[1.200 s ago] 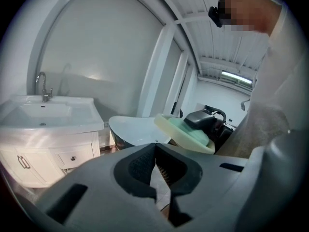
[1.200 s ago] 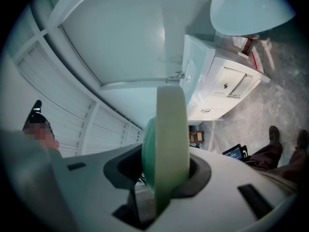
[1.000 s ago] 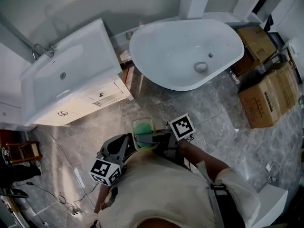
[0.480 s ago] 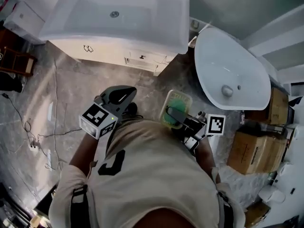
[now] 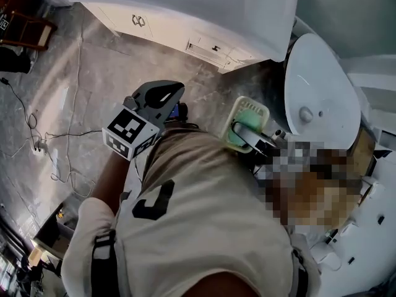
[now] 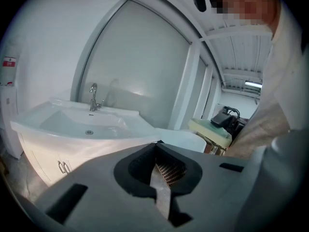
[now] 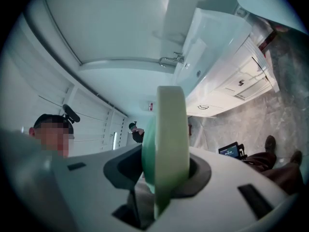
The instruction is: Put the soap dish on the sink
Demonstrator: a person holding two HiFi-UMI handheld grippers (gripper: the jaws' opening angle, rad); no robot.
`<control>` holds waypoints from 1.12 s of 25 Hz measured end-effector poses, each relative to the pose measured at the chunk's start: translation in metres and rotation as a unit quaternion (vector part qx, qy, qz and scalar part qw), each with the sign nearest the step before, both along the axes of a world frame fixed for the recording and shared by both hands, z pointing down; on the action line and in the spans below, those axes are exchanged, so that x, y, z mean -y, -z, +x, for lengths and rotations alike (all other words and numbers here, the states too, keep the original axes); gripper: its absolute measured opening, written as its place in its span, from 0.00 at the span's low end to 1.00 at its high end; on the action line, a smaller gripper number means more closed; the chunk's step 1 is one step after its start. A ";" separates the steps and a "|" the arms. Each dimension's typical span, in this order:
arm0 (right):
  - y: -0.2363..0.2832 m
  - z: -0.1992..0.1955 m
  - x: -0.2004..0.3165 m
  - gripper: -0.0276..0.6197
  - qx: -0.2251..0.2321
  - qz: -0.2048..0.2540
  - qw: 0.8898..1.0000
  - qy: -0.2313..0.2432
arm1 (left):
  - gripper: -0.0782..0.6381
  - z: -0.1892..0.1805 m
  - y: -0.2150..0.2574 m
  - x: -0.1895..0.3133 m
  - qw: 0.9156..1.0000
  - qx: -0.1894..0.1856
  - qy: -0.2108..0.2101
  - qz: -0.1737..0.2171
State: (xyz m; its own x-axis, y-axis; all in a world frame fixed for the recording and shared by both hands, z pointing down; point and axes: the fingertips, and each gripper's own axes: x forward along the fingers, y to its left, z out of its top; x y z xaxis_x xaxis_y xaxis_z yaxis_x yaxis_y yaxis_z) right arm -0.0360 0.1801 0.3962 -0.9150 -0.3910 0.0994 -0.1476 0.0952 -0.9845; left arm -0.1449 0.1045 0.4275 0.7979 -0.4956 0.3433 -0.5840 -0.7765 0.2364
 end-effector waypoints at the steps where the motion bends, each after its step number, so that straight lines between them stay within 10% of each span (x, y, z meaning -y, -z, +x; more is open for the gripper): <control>1: 0.001 -0.003 0.000 0.27 -0.002 0.000 1.000 0.005 | 0.14 0.001 0.000 -0.001 1.000 0.003 -0.006 0.004; 13: -0.015 -0.028 0.025 0.26 -0.009 -0.009 1.000 -0.023 | 0.14 -0.012 -0.009 0.031 0.997 -0.059 -0.008 -0.041; 28: -0.012 0.039 0.046 0.26 0.025 -0.002 0.999 -0.048 | 0.14 0.091 0.010 0.044 0.997 -0.050 -0.053 -0.021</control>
